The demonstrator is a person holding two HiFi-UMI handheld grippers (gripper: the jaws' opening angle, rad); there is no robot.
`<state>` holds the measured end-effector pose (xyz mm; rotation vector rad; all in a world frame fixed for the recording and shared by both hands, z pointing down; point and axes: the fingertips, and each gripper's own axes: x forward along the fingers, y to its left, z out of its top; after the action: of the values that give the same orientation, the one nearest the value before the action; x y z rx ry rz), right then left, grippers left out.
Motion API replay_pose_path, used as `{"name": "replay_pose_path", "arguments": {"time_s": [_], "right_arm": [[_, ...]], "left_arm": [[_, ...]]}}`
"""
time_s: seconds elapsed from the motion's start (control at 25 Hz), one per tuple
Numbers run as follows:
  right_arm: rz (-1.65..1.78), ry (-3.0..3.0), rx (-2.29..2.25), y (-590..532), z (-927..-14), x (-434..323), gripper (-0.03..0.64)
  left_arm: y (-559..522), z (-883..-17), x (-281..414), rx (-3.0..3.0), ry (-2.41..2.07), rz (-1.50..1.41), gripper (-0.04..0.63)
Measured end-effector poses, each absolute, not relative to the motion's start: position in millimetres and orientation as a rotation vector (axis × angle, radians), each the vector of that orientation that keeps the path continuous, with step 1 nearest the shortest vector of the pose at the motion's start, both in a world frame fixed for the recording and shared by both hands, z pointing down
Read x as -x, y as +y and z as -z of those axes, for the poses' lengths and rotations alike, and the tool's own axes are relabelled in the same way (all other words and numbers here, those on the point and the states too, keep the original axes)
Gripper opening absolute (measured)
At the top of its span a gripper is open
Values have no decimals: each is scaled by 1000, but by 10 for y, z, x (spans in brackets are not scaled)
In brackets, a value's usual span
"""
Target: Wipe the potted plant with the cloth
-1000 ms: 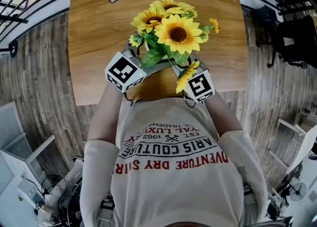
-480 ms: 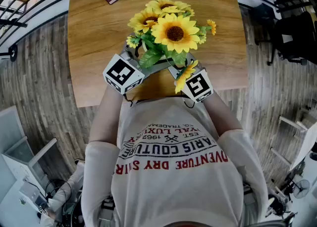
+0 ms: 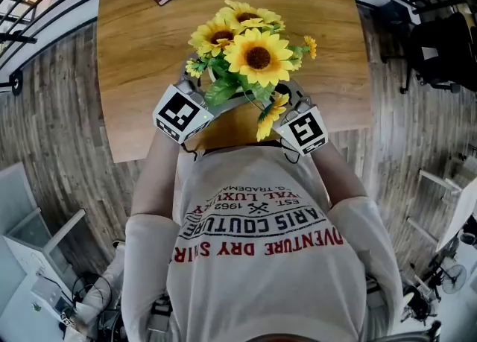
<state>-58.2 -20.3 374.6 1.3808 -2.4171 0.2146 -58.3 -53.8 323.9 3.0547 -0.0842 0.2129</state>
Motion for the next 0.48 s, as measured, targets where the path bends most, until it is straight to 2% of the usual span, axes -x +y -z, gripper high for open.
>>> {"name": "replay_pose_path", "arguments": {"time_s": [0.48], "right_arm": [[-233,-2281,-1555,-243,-3884,90,34]], "left_arm": [[-542,-3331,559,-3100,-119,-224,537]]}}
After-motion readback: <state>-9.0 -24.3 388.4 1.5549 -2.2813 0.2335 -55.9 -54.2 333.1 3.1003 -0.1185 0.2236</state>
